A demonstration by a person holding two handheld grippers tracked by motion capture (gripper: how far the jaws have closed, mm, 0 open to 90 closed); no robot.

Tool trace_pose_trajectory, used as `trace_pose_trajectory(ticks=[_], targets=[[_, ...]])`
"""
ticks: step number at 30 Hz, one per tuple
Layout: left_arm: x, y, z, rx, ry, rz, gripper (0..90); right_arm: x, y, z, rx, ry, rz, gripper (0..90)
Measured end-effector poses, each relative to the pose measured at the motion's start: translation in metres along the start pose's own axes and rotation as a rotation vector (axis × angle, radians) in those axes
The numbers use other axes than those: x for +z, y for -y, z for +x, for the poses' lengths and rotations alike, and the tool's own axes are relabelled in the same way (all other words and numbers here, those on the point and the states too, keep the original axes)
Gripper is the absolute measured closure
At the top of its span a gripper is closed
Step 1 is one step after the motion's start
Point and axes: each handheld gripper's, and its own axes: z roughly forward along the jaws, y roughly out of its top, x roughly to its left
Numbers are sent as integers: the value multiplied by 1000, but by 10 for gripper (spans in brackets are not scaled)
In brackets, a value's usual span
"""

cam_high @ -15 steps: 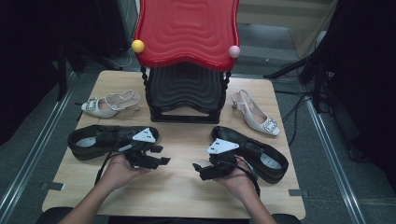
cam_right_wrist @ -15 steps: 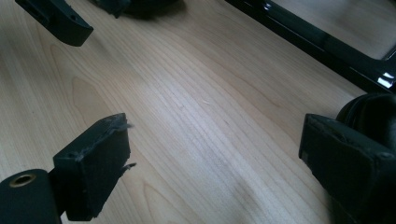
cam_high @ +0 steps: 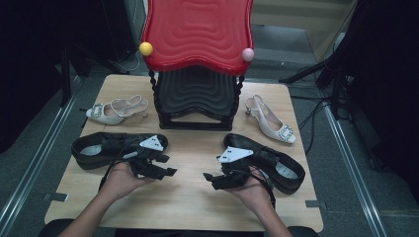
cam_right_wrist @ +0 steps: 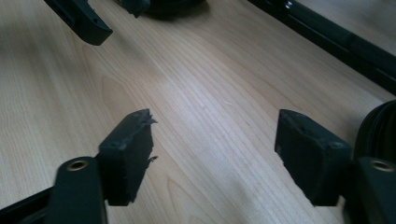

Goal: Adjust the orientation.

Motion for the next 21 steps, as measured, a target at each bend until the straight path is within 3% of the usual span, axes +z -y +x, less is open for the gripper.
trace_pose_trajectory(ticks=[6,8,12,21], targets=[[-8,-1,2,4,30,-49,369,-3,-2,2,-1,-9,1,400],[-10,-1,3,8,28,-48,365,-5,-2,1,-8,-9,-8,405],[-13,-2,4,-9,35,-46,363,-7,-3,-3,30,-33,-24,414],[-21,-2,8,-14,40,-13,416,-7,-4,1,44,-60,3,490]])
